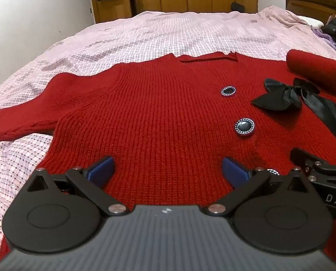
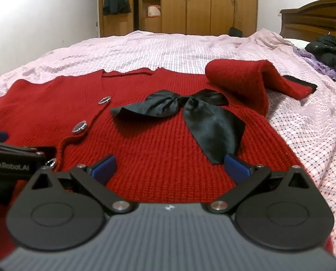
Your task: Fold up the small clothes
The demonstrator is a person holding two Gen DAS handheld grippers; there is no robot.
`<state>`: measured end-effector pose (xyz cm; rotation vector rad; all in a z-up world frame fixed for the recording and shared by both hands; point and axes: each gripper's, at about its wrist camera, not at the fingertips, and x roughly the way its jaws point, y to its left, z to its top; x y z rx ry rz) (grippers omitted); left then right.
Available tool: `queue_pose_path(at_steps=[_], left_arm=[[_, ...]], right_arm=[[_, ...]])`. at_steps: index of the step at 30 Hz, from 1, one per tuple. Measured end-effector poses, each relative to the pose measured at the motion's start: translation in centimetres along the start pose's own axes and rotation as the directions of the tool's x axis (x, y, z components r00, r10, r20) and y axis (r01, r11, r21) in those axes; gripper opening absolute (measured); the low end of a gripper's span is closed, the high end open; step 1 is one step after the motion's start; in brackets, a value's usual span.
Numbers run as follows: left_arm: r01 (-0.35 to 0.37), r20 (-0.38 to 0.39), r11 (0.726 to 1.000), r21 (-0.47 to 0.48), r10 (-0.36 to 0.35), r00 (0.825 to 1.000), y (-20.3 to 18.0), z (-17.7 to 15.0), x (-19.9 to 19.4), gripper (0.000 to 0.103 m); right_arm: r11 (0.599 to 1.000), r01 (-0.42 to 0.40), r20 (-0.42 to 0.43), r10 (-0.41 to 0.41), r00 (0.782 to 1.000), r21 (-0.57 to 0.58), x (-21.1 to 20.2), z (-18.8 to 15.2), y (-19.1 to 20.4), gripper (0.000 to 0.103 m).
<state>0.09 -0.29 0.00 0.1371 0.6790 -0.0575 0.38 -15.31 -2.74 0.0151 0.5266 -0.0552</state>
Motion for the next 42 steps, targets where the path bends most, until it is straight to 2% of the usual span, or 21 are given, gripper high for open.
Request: queue_pose_path(at_steps=[17, 29, 42], left_arm=[[-0.008, -0.023, 1.000, 0.016, 0.008, 1.000, -0.3, 0.7, -2.0, 0.103], [0.024, -0.024, 1.000, 0.011, -0.023, 0.999, -0.2, 1.1, -3.0, 0.103], [0.023, -0.030, 1.000, 0.017, -0.022, 0.999, 0.3, 2.0, -3.5, 0.103]], right_arm=[[1.000, -0.001, 0.012, 0.001, 1.000, -0.011, -2.0, 1.3, -0.4, 0.103], [1.000, -0.004, 0.035, 0.005, 0.999, -0.016, -3.0, 2.0, -0.7, 0.103], [1.000, -0.017, 0.038, 0.018, 0.999, -0.014, -3.5, 2.5, -0.8, 0.103]])
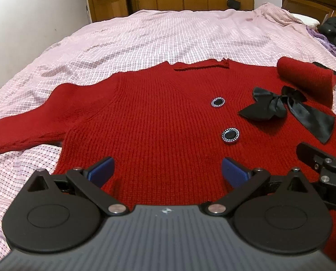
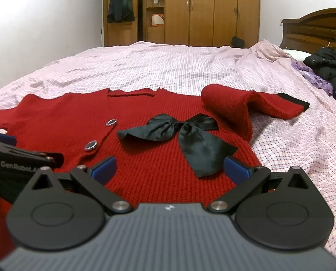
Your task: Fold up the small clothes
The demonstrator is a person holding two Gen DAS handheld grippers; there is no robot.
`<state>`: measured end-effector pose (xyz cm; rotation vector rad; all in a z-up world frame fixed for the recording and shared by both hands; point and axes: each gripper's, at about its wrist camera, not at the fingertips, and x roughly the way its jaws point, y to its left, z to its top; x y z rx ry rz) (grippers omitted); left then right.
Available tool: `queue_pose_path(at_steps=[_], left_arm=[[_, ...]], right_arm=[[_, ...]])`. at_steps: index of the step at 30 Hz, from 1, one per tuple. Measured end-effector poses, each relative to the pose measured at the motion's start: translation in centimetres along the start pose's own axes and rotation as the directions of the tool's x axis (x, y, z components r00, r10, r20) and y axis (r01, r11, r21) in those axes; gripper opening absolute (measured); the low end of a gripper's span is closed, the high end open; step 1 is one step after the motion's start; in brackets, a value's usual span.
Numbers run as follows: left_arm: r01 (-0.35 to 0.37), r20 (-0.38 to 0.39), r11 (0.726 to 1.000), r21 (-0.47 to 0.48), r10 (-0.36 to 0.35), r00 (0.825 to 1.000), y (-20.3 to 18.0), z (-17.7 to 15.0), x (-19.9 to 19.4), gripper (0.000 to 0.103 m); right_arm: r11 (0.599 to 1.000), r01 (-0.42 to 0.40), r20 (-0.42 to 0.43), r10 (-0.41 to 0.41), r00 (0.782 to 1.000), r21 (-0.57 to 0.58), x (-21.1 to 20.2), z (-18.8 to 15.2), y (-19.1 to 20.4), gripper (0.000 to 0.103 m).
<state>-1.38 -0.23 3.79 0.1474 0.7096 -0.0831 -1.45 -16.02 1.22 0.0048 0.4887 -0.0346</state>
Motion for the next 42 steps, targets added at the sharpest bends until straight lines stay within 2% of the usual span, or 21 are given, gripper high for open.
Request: queue_pose_path(at_steps=[13, 21, 24, 29, 33, 36, 39, 42], left_arm=[[0.025, -0.005, 1.000, -0.015, -0.025, 1.000, 0.2, 0.9, -0.5, 0.103], [0.025, -0.003, 1.000, -0.012, -0.025, 1.000, 0.2, 1.4, -0.8, 0.103], [0.033, -0.005, 0.999, -0.015, -0.033, 0.999, 0.3, 2.0, -0.8, 0.103], [0.035, -0.007, 0.999, -0.026, -0.035, 0.999, 0.5, 3.0, -0.6, 0.103], [0.028, -0.007, 0.999, -0.033, -0.029, 1.000, 0.6, 3.6, -0.3, 0.103], [0.032, -0.015, 0.999, -0.038, -0.033, 0.999, 0.4, 4.1, 0.0, 0.103], [0.034, -0.017, 0.999, -0.034, -0.035, 0.999, 0.1, 4.5, 0.3, 0.103], [0.037, -0.019, 0.999, -0.039, -0.038, 0.999, -0.4, 4.7, 0.8, 0.103]], right_arm=[[1.000, -0.019, 0.006, 0.019, 1.000, -0.002, -0.3, 0.7, -0.2, 0.103], [0.998, -0.053, -0.022, 0.054, 0.998, 0.038, 0.0, 1.1, -1.1, 0.103], [0.994, -0.084, -0.028, 0.086, 0.996, 0.068, 0.0, 2.0, -2.1, 0.103], [0.993, -0.074, -0.032, 0.077, 0.997, 0.096, -0.2, 4.0, -4.2, 0.103], [0.982, -0.087, -0.055, 0.098, 0.994, 0.167, -0.8, 6.1, -6.9, 0.103], [0.982, -0.057, -0.040, 0.066, 0.997, 0.181, -1.6, 7.7, -8.7, 0.103], [0.994, 0.000, -0.016, 0.001, 1.000, 0.112, -2.6, 9.1, -9.4, 0.103], [0.997, 0.044, -0.042, -0.042, 0.998, 0.056, -2.5, 10.0, -9.6, 0.103]])
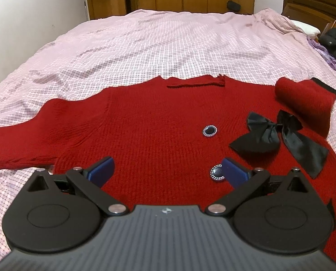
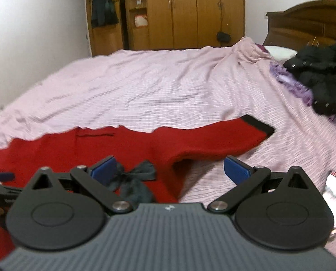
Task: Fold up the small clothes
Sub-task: 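Grasp the red sleeve near its black cuff with the right gripper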
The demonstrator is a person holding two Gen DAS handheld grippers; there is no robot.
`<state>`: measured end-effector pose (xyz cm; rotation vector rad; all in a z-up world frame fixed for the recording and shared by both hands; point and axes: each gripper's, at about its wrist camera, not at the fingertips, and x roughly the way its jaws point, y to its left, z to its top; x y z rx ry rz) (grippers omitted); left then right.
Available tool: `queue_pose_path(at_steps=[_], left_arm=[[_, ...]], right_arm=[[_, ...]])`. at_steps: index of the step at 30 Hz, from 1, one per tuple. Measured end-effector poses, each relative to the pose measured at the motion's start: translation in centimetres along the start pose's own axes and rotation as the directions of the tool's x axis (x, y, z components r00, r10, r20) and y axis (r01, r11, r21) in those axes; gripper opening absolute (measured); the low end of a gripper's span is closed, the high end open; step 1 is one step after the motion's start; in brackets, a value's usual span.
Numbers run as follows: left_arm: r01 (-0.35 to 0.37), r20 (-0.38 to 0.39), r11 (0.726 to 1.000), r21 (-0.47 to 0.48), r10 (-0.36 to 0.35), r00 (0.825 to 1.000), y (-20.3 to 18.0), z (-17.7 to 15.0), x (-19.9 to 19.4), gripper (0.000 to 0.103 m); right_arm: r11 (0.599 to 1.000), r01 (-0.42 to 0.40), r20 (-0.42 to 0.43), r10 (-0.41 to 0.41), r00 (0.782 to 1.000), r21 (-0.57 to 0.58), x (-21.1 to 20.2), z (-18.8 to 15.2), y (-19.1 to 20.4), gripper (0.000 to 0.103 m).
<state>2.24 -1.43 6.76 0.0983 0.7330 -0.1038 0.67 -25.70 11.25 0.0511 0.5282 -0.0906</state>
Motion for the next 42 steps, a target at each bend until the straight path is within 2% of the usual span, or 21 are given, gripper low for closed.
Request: queue_pose_path(at_steps=[3, 5, 7, 10, 15, 21, 25, 30, 35, 37, 39, 40, 41, 42], left_arm=[[0.010, -0.009, 1.000, -0.006, -0.010, 1.000, -0.5, -0.1, 0.4, 0.103], [0.014, -0.017, 1.000, 0.002, -0.014, 1.000, -0.8, -0.3, 0.6, 0.103], [0.012, -0.020, 1.000, 0.015, -0.012, 1.000, -1.0, -0.4, 0.6, 0.103], [-0.005, -0.022, 1.000, 0.021, 0.006, 1.000, -0.8, -0.3, 0.8, 0.103], [-0.031, -0.039, 0.999, -0.011, 0.031, 0.999, -0.3, -0.1, 1.7, 0.103], [-0.066, -0.055, 0.998, -0.005, 0.065, 0.996, -0.5, 0.2, 3.0, 0.103], [-0.075, -0.071, 0.997, 0.002, 0.075, 0.995, -0.9, 0.3, 4.1, 0.103], [-0.100, -0.084, 0.995, 0.007, 0.100, 0.991, -1.3, 0.1, 4.9, 0.103], [-0.121, -0.096, 0.992, 0.016, 0.122, 0.988, -1.3, 0.0, 5.4, 0.103], [-0.123, -0.110, 0.992, 0.009, 0.123, 0.986, -1.1, -0.2, 5.7, 0.103], [-0.119, -0.115, 0.993, -0.013, 0.117, 0.986, -0.9, -0.3, 5.8, 0.103], [-0.119, -0.115, 0.993, -0.016, 0.116, 0.987, -0.9, -0.4, 5.8, 0.103], [-0.119, -0.114, 0.993, -0.012, 0.117, 0.987, -1.0, -0.4, 5.9, 0.103], [-0.121, -0.113, 0.993, -0.007, 0.119, 0.986, -1.0, -0.4, 5.9, 0.103]], right_arm=[[0.998, 0.042, 0.034, -0.040, 0.999, -0.054, 1.1, -0.3, 0.3, 0.103], [0.998, 0.051, 0.042, -0.049, 0.998, -0.048, 2.6, -0.4, 0.0, 0.103], [0.998, 0.055, 0.052, -0.057, 0.997, 0.034, 4.5, -0.4, -1.1, 0.103], [0.982, 0.068, 0.015, -0.072, 0.997, 0.175, 7.2, -0.6, -3.2, 0.103], [0.933, 0.106, -0.025, -0.104, 0.994, 0.345, 11.6, -0.9, -7.3, 0.103], [0.850, 0.143, -0.069, -0.126, 0.990, 0.506, 15.9, -1.9, -11.4, 0.103], [0.843, 0.151, -0.102, -0.115, 0.988, 0.517, 18.5, -2.9, -13.0, 0.103], [0.859, 0.107, -0.053, -0.093, 0.994, 0.501, 19.5, -3.5, -13.2, 0.103], [0.848, 0.063, -0.002, -0.073, 0.997, 0.527, 19.9, -3.6, -13.7, 0.103], [0.842, 0.040, 0.025, -0.063, 0.998, 0.538, 19.8, -3.6, -14.0, 0.096], [0.838, 0.026, 0.040, -0.057, 0.998, 0.545, 19.8, -3.8, -14.1, 0.075], [0.835, 0.026, 0.041, -0.058, 0.997, 0.549, 19.7, -3.8, -14.1, 0.073], [0.832, 0.023, 0.047, -0.059, 0.997, 0.554, 19.6, -3.9, -14.2, 0.066], [0.828, 0.014, 0.056, -0.055, 0.997, 0.561, 19.4, -3.9, -14.4, 0.053]])
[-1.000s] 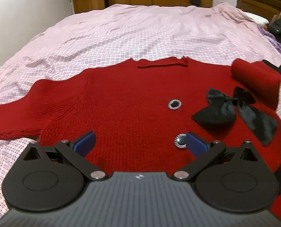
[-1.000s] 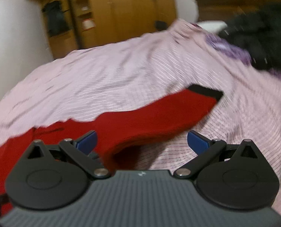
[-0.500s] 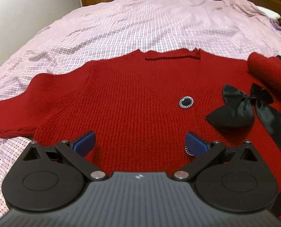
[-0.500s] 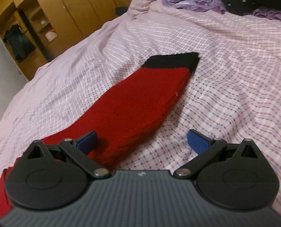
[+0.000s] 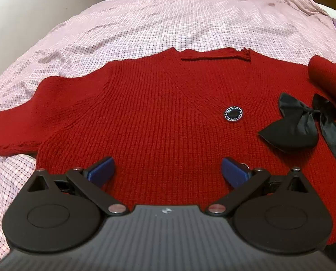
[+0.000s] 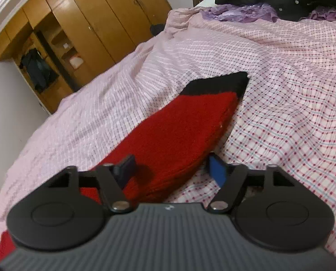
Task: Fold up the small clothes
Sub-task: 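Grasp the red sleeve near its black cuff with the right gripper, then lift the sleeve and fold it across the cardigan front with the right gripper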
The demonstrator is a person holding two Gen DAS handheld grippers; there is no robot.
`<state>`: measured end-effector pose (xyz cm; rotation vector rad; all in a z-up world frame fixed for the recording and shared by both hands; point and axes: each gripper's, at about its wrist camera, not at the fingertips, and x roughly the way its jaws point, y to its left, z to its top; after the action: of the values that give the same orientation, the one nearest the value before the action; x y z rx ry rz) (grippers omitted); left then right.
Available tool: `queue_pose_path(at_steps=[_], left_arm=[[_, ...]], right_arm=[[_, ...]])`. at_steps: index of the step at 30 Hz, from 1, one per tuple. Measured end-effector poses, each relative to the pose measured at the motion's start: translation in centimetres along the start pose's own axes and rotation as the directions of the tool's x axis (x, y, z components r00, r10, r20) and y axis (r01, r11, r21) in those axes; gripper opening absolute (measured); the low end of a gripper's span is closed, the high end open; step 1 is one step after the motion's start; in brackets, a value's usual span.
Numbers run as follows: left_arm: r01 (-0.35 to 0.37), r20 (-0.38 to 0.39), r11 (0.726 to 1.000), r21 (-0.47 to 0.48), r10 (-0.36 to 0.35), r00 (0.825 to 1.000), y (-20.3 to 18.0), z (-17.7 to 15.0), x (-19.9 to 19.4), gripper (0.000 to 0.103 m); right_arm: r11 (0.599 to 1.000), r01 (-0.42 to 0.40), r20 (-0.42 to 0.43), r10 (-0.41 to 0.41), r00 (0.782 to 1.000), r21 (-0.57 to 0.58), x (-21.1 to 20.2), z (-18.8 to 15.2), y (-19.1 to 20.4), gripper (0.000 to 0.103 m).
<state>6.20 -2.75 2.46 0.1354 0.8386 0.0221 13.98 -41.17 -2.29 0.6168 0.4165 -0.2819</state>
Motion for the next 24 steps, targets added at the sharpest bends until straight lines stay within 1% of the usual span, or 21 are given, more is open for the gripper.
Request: queue_pose_path(at_steps=[1, 2, 3, 6, 10, 15, 20, 24], left_arm=[[-0.001, 0.000, 1.000, 0.001, 0.001, 1.000, 0.0, 0.0, 0.1, 0.103], [-0.002, -0.001, 1.000, 0.000, 0.002, 1.000, -0.1, 0.0, 0.2, 0.103], [-0.002, -0.004, 1.000, 0.000, 0.002, 1.000, -0.1, -0.1, 0.3, 0.103], [-0.002, -0.006, 1.000, -0.002, 0.002, 1.000, -0.1, -0.1, 0.5, 0.103], [0.004, 0.002, 1.000, 0.002, -0.004, 1.000, 0.0, -0.2, 0.5, 0.103], [0.011, 0.006, 1.000, 0.003, -0.011, 1.000, 0.1, -0.2, 0.4, 0.103], [0.024, 0.009, 0.999, 0.021, -0.024, 1.000, 0.5, -0.1, -0.1, 0.103], [0.014, 0.023, 1.000, 0.011, -0.014, 1.000, 1.3, 0.1, -0.7, 0.103]], right_arm=[[1.000, -0.001, 0.000, 0.001, 1.000, 0.001, -0.1, 0.1, -0.1, 0.045], [1.000, 0.001, -0.004, -0.001, 1.000, -0.008, -0.1, 0.3, -0.1, 0.032], [1.000, 0.002, -0.005, -0.002, 1.000, -0.016, -0.2, 0.3, -0.1, 0.026], [0.999, -0.024, 0.000, 0.024, 1.000, -0.028, -0.6, 0.5, 0.0, 0.016], [0.994, -0.087, 0.023, 0.089, 0.996, -0.058, -2.1, 0.9, 0.7, 0.014], [0.978, -0.180, 0.068, 0.188, 0.980, -0.108, -5.3, 2.0, 2.3, 0.014], [0.960, -0.232, 0.087, 0.247, 0.965, -0.156, -8.4, 2.9, 4.1, 0.013], [0.948, -0.257, 0.113, 0.281, 0.953, -0.187, -11.2, 3.2, 5.0, 0.013]])
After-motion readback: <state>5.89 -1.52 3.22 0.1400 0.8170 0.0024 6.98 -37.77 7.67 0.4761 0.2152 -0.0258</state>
